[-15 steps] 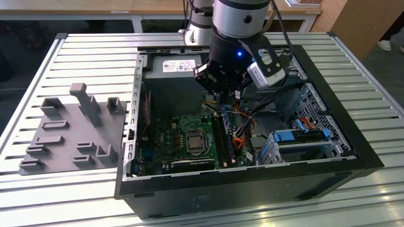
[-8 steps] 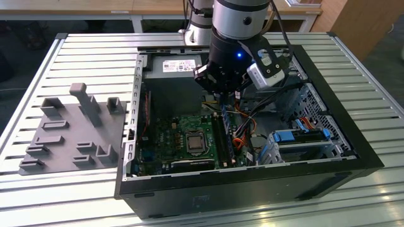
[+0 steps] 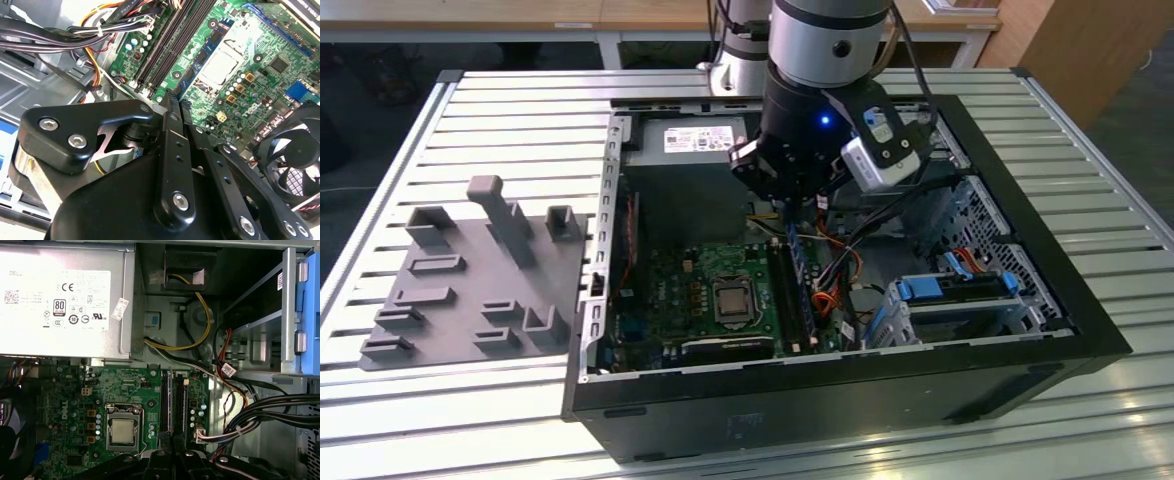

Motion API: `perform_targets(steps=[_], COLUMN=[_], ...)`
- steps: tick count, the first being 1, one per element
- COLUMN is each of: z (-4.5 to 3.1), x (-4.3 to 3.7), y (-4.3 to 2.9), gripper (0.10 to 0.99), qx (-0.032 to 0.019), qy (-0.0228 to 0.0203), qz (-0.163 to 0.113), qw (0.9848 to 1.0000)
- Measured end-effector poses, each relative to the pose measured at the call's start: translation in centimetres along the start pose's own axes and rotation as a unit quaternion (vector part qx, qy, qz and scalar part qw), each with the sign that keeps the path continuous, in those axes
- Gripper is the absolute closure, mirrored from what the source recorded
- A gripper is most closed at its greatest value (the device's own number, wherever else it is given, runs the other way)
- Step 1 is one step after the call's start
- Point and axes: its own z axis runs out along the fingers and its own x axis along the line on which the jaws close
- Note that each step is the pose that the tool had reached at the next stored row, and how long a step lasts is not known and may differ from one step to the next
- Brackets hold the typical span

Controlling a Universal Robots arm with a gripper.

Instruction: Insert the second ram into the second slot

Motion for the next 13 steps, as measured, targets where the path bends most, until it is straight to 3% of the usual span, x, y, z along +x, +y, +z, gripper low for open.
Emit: perform_targets(steps=[13], z=[0.42], x=[0.01], y=[-0.04], gripper=[0.953], qx=[-0.0001], qy=[0.0002], qz=[0.0], qw=[1.0])
